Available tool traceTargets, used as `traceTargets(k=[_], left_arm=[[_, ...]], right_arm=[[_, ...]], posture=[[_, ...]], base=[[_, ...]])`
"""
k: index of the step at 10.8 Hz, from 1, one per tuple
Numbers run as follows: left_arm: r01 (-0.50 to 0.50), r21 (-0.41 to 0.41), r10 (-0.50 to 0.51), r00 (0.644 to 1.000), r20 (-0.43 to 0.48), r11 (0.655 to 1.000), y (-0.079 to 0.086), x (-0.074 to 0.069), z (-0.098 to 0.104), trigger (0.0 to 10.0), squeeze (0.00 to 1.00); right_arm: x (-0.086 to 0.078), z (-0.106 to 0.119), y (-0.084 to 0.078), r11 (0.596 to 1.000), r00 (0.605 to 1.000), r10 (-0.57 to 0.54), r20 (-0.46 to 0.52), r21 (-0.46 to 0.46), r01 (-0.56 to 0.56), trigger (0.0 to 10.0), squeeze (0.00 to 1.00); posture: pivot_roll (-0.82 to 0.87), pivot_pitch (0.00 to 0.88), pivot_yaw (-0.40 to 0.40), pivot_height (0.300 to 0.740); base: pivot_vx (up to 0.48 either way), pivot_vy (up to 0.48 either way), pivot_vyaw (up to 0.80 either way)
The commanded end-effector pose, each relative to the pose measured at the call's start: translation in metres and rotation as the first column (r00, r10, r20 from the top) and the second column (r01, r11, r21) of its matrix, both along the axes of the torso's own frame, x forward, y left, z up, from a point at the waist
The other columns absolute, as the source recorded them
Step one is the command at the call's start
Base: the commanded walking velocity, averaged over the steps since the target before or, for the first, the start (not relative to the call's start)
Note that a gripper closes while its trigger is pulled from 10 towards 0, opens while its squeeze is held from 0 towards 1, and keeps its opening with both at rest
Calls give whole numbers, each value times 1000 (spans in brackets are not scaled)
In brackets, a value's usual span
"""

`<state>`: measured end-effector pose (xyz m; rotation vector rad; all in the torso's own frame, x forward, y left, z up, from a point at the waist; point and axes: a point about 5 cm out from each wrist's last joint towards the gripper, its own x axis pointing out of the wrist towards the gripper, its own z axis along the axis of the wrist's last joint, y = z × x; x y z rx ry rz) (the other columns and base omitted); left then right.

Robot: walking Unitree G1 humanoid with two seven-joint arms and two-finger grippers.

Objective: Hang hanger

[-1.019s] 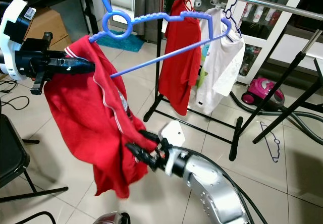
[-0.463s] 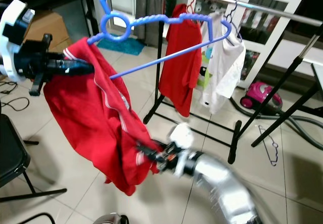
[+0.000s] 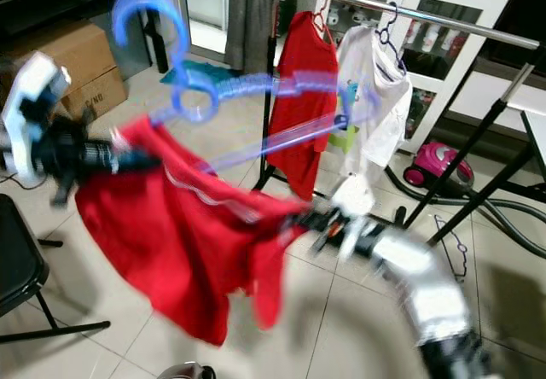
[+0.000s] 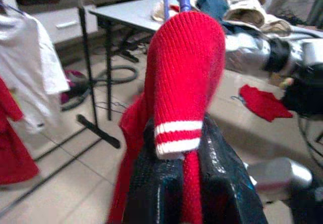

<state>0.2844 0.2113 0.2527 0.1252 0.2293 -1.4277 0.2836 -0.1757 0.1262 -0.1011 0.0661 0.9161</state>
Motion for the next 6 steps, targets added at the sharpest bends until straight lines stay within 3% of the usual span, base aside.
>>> traceTargets(k=[1, 4, 6], left_arm=[[35, 16, -35, 999, 4, 999, -3, -9, 1, 0, 0], [20, 85, -16, 999, -45, 996, 1, -18, -17, 0, 0], [-81, 190, 89, 996, -31, 978, 5, -23, -38, 0, 0]], right_arm=[[10, 11, -18, 997, 996, -70, 63, -27, 72, 0, 0], [26, 25, -41, 980, 973, -184, 139, -55, 193, 0, 0], [38, 36, -65, 942, 927, -323, 189, -35, 335, 0, 0]], posture=[[162, 0, -34, 740], [159, 0, -36, 740], [155, 0, -34, 740]], base=[[0, 0, 0], [0, 0, 0], [0, 0, 0]])
